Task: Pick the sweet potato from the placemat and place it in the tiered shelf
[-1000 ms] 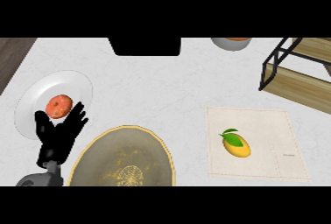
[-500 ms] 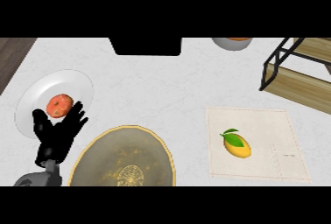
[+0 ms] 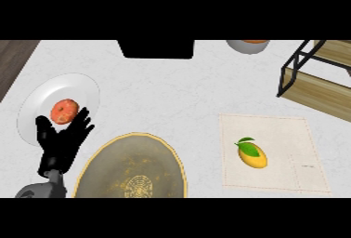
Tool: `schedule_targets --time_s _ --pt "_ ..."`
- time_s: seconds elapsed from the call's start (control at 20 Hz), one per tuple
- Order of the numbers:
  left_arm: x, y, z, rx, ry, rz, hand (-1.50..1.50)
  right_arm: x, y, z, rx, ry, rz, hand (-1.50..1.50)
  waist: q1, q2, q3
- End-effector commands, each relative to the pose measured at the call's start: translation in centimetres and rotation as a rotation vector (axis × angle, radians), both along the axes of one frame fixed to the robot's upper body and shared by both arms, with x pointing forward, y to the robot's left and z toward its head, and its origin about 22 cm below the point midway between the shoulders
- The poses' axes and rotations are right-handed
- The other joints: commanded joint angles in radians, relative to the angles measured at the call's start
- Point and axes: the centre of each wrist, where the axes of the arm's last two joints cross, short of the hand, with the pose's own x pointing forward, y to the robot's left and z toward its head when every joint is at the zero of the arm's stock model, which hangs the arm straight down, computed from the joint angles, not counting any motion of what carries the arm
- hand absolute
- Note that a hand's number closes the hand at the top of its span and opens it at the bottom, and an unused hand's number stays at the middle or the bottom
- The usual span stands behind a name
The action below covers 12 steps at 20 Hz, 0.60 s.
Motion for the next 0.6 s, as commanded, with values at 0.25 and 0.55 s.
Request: schedule_targets --time_s 0.25,0.55 --pt "-0.6 0.6 -0.2 0.001 0.026 -0.012 0.00 2.2 0.4 -1.6 -0.010 -0.016 0.050 1.50 0.003 0.002 -0.002" --pt "-0.2 0.3 -1.9 -0.008 0.049 0.018 0.00 1.3 -0.9 -1.8 -0.072 0.036 0.061 1.50 -0.012 -0.001 -0.003"
